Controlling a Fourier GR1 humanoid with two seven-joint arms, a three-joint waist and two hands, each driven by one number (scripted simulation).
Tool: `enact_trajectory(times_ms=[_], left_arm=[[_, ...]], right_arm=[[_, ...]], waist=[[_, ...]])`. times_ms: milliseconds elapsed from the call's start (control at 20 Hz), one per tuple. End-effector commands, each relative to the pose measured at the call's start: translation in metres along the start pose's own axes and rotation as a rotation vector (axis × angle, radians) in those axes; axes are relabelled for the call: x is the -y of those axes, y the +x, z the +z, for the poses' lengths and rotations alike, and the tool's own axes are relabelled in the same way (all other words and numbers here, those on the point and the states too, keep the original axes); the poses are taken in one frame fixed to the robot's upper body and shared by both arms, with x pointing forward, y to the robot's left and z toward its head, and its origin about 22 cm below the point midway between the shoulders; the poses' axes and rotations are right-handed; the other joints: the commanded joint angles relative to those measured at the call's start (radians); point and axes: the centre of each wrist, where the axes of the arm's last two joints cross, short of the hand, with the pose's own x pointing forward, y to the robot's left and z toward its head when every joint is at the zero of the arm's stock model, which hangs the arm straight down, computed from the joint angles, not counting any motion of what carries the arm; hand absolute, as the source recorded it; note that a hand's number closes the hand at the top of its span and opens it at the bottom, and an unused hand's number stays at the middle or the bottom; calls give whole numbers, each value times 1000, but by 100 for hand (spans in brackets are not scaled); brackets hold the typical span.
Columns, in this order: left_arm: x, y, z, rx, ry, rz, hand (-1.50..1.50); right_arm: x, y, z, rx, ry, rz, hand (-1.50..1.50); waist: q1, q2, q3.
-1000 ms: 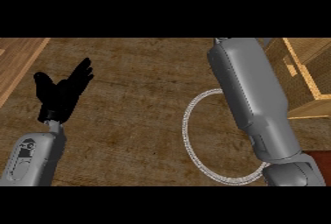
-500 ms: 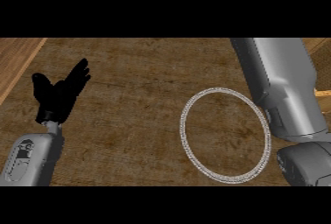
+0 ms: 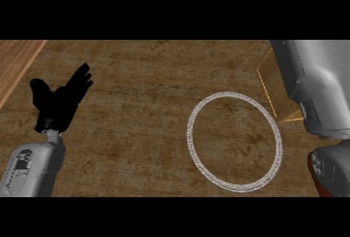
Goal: Pick the tomato from the placemat and place it in the basket
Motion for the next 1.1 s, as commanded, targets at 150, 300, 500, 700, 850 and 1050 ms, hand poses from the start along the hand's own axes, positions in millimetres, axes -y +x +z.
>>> enact_trajectory(times_ms=[150, 300, 500, 700, 850, 1050], left_arm=[[-7, -13, 8, -33, 20, 2, 0], [-14, -19, 9, -32, 36, 8, 0], [-12, -18, 11, -3, 60, 13, 0], [-6, -25, 8, -36, 50, 22, 0], [-17, -22, 14, -42, 66, 13, 0], [-22, -16, 12, -45, 59, 22, 0]], right_arm=[[-14, -5, 11, -242, 0, 34, 150], [-32, -24, 12, -238, -18, 45, 150], [-41, -35, 14, -260, -5, -6, 150], [-54, -51, 16, -262, -8, -20, 150], [-54, -75, -23, -338, -144, 13, 150], [-70, -94, -11, -396, -87, 2, -150]], waist=[[-29, -13, 2], [-43, -12, 3], [-52, -16, 4], [-59, -12, 4], [-67, -17, 3], [-68, -19, 5]])
